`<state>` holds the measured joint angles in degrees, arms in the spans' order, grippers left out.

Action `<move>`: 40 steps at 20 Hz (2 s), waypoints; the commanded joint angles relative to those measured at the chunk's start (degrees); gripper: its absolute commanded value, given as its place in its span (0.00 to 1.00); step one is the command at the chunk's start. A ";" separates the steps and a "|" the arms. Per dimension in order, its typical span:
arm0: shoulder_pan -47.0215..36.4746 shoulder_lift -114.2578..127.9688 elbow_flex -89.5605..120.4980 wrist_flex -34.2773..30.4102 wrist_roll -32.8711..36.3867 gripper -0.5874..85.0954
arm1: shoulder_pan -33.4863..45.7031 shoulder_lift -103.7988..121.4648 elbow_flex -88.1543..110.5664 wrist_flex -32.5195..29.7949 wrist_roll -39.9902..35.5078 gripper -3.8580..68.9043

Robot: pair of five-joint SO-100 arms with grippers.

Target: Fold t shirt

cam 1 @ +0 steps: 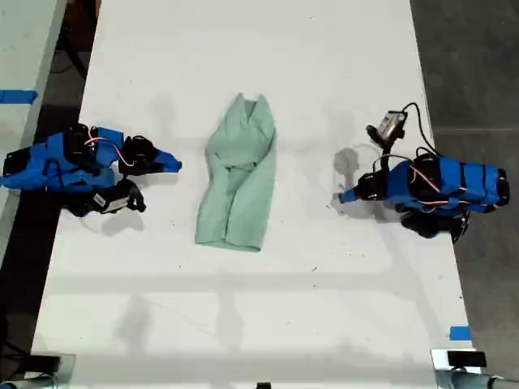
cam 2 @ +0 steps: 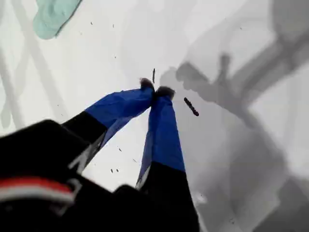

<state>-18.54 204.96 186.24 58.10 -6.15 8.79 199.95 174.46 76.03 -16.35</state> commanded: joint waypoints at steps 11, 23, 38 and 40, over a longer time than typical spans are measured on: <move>4.31 -56.51 -43.15 7.56 -5.19 0.10 | -5.10 -50.89 -43.42 -4.31 5.19 0.42; 28.39 -117.51 -91.32 8.26 -10.55 0.23 | -16.70 -119.18 -102.13 -6.33 0.00 0.48; 32.96 -123.49 -92.11 5.45 -13.97 0.23 | -18.37 -141.06 -117.69 -11.25 -1.14 0.41; 33.05 -124.19 -92.29 5.10 -13.80 0.22 | -18.19 -140.10 -119.53 -9.84 -2.20 0.44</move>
<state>13.27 80.51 97.29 64.07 -19.78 -9.40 57.92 59.24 64.51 -17.23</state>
